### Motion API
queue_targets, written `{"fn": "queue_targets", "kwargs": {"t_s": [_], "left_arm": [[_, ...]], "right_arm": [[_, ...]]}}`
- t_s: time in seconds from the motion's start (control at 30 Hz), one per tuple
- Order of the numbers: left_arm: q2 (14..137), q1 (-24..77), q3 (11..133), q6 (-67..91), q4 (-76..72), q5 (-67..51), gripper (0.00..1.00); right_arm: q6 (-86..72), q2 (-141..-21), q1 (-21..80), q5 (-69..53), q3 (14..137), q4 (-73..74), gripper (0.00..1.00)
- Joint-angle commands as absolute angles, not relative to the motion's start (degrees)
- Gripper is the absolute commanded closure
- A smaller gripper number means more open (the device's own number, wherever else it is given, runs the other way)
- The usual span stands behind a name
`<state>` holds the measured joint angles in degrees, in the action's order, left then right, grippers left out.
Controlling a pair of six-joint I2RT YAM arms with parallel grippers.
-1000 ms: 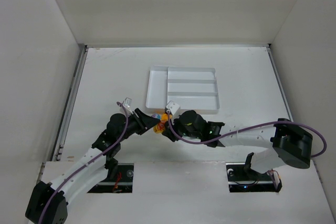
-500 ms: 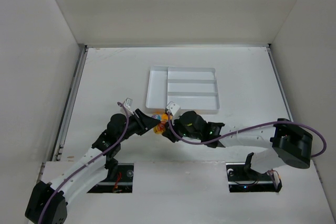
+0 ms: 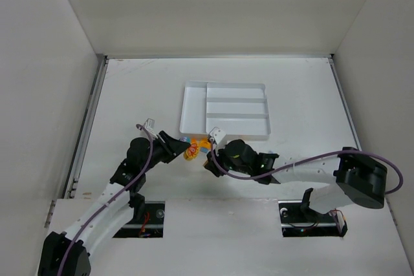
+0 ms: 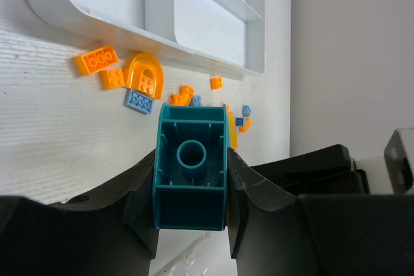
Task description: Sort the legos into containers by color
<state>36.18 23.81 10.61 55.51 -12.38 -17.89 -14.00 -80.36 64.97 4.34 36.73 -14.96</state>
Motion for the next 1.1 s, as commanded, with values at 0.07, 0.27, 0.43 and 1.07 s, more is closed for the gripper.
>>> {"fn": "queue_targets", "kwargs": {"t_s": [0.07, 0.27, 0.43, 1.07], "left_arm": [[34.45, 21.67, 13.36, 54.49, -13.62, -17.40, 0.89], [34.19, 21.31, 14.15, 55.02, -13.97, -18.02, 0.88], [34.10, 21.49, 15.12, 54.67, -13.80, -17.67, 0.88], [33.84, 16.48, 13.27, 55.55, -16.43, -13.80, 0.87]], "right_arm": [[-15.12, -77.17, 65.78, 7.38, 35.86, -14.94, 0.80], [-14.94, -72.96, 65.09, 15.10, 35.51, -14.85, 0.79], [-15.73, -71.02, 59.03, 21.00, 36.29, -16.00, 0.78], [-21.18, -101.85, 49.62, 19.78, 65.46, -15.38, 0.77]]}}
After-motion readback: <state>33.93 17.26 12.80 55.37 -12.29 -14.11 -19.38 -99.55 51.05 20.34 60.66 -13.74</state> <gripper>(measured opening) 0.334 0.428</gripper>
